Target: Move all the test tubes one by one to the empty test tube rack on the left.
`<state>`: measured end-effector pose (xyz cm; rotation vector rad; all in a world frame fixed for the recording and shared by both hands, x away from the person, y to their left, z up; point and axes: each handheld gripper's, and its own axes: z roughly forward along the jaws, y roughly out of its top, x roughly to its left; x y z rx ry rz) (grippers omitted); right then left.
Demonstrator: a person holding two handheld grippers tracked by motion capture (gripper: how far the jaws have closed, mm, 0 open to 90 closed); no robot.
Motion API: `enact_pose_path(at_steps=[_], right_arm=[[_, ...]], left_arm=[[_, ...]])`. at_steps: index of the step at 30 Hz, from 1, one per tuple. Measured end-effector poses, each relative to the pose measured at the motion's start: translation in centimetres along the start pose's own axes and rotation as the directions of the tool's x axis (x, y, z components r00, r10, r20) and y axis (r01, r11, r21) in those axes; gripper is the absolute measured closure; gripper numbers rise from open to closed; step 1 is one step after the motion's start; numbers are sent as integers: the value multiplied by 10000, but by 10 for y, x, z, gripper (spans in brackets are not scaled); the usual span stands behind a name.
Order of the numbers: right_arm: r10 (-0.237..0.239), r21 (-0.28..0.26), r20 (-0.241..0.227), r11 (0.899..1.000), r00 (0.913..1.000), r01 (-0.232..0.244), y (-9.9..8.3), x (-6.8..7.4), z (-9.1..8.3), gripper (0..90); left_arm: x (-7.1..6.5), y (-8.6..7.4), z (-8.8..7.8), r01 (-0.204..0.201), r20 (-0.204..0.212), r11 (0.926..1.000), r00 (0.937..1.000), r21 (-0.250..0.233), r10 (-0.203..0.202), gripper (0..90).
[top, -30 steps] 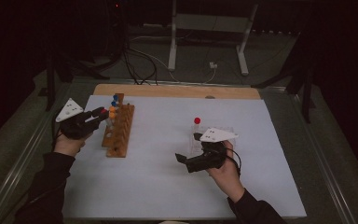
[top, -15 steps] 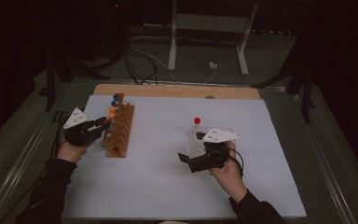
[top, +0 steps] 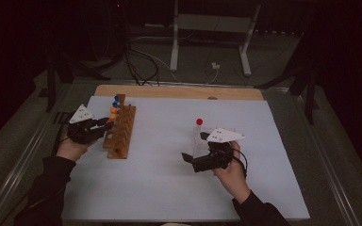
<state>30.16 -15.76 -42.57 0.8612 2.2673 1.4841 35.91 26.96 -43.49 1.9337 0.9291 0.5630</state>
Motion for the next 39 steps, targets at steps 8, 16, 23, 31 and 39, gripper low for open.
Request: enact_pose_path(at_steps=[8, 16, 23, 31, 39], right_arm=[[19, -295, 1260, 9996, 9920, 19, 1, -22, -9, 2], [774, 394, 2218, 9953, 9720, -882, -9, -48, 4, 140], [1115, 1007, 2422, 9851, 9638, -1393, -13, -61, 26, 414], [1138, 1546, 2700, 9750, 9561, -1597, -10, -71, 48, 602], [1149, 1659, 2721, 9724, 9554, -1642, -8, -74, 59, 736]], left_arm=[[-20, 1, -14, -71, 813, 9945, 9966, -1046, 157, 144], [-51, 12, -16, -370, 1795, 9883, 9817, -1478, 636, 42], [-70, 13, -1, -376, 2631, 9903, 9621, -1341, 722, 42], [-78, 12, 5, -371, 2969, 9915, 9521, -1244, 729, 43], [-77, 10, 6, -339, 2961, 9921, 9527, -1208, 686, 44]])
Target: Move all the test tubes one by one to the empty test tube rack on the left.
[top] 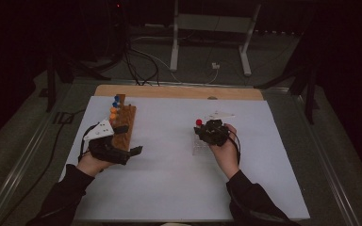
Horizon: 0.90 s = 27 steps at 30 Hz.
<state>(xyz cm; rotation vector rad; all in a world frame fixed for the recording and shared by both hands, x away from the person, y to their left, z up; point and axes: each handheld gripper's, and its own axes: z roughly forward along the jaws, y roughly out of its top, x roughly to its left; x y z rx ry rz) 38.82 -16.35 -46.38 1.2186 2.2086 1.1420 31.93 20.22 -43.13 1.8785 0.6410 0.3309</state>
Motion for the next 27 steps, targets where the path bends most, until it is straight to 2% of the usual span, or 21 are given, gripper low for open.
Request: enact_pose_path(at_steps=[3, 7, 12, 14, 19, 23, 27], right_arm=[[2, -265, 40, 9996, 10000, -1, 0, -1, -4, 750], [-279, -812, 137, 9963, 9995, 289, 8, 2, -19, 751], [-568, -1634, 194, 9848, 9982, 592, 23, 6, -48, 751], [-717, -2017, 112, 9768, 9974, 724, 29, 10, -62, 751], [-1204, -2350, -540, 9664, 9913, 1045, 33, 27, -79, 751], [-1618, -2145, -1317, 9679, 9780, 1313, 26, 47, -78, 751], [-2024, -1792, -1932, 9693, 9600, 1683, 16, 65, -71, 751]], left_arm=[[0, 0, 0, 47, 13, 10000, 10000, -16, -47, 47], [0, 0, 0, 46, 41, 10000, 10000, -18, -46, 48], [-1, 3, -2, 42, 114, 9999, 9999, -136, -41, 48], [-2, 5, -2, 24, 118, 9998, 9999, -211, -22, 48], [-9, 12, -2, 16, 386, 9991, 9993, -424, 0, 49], [-16, 18, 0, -25, 751, 9986, 9972, -530, 65, 53], [-24, 23, 6, -163, 1007, 9984, 9947, -540, 217, 77]])
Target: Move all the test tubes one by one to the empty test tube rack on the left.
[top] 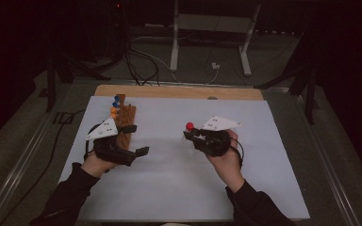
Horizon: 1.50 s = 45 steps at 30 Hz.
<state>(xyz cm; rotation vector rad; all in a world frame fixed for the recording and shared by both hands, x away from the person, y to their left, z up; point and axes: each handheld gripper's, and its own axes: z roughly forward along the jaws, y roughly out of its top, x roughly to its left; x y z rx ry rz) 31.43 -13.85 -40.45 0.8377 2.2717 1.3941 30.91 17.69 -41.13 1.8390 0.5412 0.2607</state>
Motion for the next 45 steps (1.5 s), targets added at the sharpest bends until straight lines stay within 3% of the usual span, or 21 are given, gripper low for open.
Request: enact_pose_path(at_steps=[5, 11, 17, 23, 28, 32, 39, 41, 45], right_arm=[[-209, 441, -687, 9987, 9974, 240, -11, 18, 10, 751], [-311, 744, -1158, 9964, 9928, 399, -19, 30, 18, 751], [-336, 761, -1303, 9961, 9909, 438, -20, 35, 20, 751], [-392, 719, -1288, 9962, 9909, 487, -19, 35, 19, 751], [-365, 747, -1399, 9961, 9895, 473, -19, 34, 18, 741], [-244, 511, -1351, 9982, 9905, 316, -19, 32, 14, 574], [176, 25, -1091, 9998, 9939, -175, -22, 21, 4, 279], [367, -118, -1100, 9992, 9933, -383, -23, 18, 1, 253], [526, -394, -818, 9977, 9953, -560, -23, 15, -4, 77]], left_arm=[[-9, 5, 13, -138, 500, 9999, 9986, -55, 141, 164], [-17, 8, 32, -403, 987, 9991, 9943, 95, 391, 299], [-26, 9, 50, -692, 1375, 9973, 9884, 249, 651, 462], [-28, 11, 59, -954, 1611, 9952, 9828, 214, 907, 688], [-29, 12, 58, -1108, 1592, 9937, 9815, 197, 1063, 713], [-22, 17, 47, -957, 1322, 9954, 9866, -66, 957, 715], [-5, 30, 10, -881, 128, 9947, 9960, -532, 889, 716], [1, 34, -4, -822, -214, 9941, 9965, -708, 808, 716], [14, 40, -31, -747, -1051, 9916, 9924, -1052, 636, 716]])
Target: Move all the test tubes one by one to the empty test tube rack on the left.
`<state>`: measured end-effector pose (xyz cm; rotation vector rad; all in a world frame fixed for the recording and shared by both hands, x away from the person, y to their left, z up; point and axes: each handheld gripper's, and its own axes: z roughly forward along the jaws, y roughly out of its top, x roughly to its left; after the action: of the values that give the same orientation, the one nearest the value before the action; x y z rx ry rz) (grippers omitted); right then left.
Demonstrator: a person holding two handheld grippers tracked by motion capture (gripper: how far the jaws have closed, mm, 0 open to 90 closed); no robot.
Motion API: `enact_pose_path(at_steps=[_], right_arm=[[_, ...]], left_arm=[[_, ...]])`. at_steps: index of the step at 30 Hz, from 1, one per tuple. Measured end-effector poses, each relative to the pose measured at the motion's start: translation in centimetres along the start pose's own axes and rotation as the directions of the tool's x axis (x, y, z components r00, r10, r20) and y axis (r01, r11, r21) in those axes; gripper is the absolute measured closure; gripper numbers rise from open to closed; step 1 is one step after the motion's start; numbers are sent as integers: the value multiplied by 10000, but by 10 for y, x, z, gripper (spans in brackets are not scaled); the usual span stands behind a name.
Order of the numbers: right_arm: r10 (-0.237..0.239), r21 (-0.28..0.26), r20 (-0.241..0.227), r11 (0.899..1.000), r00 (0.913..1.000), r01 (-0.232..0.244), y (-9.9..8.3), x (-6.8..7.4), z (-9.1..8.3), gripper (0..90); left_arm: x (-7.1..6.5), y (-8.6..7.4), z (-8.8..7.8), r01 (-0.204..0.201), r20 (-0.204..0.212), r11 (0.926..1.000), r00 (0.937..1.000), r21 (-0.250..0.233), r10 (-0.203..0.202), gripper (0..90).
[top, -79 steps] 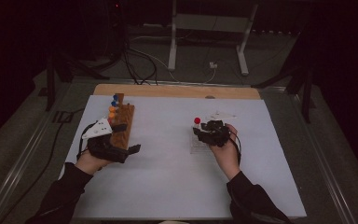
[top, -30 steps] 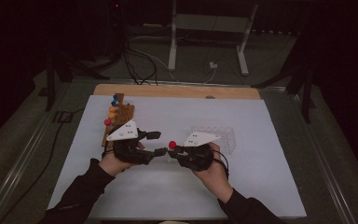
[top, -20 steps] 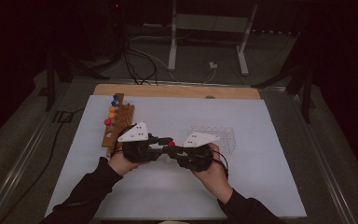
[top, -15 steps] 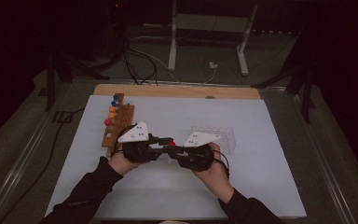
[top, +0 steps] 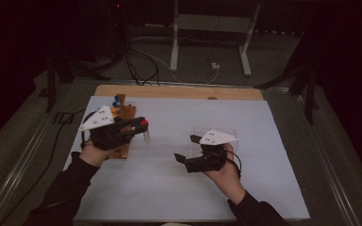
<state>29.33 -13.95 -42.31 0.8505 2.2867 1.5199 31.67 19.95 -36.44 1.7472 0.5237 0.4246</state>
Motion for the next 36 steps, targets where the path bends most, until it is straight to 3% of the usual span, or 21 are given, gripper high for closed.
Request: enact_pose_path(at_steps=[1, 5, 9, 16, 24, 30, 32, 36], right_arm=[[-6, 22, -210, 10000, 9998, 6, 0, -1, -1, 0], [34, -81, -326, 10000, 9995, -37, 0, -3, -4, 0], [99, -153, -359, 9998, 9993, -104, 0, -4, -6, 0], [65, -118, -336, 9999, 9994, -69, -1, -4, -5, 0], [80, -96, -434, 9999, 9990, -85, -1, -4, -4, 0], [-44, -99, -508, 9999, 9987, 39, -2, -3, -5, 0], [-42, -143, -541, 9999, 9985, 34, -1, -3, -5, 0], [-72, -122, -533, 9999, 9986, 66, -2, -3, -5, 0]], left_arm=[[4, 2, -6, 50, -169, 10000, 9998, -70, -52, 716], [15, 5, -30, 86, -889, 9995, 9960, -306, -113, 716], [23, 2, -49, 186, -1527, 9988, 9879, -452, -253, 716], [33, -7, -71, 438, -2102, 9976, 9762, -529, -540, 716], [41, -26, -74, 804, -2420, 9958, 9662, -433, -885, 716], [51, -47, -64, 1178, -2697, 9925, 9552, -312, -1219, 717], [53, -53, -60, 1044, -2927, 9945, 9507, -86, -1024, 716], [57, -66, -53, 1390, -2874, 9903, 9486, 27, -1324, 716]])
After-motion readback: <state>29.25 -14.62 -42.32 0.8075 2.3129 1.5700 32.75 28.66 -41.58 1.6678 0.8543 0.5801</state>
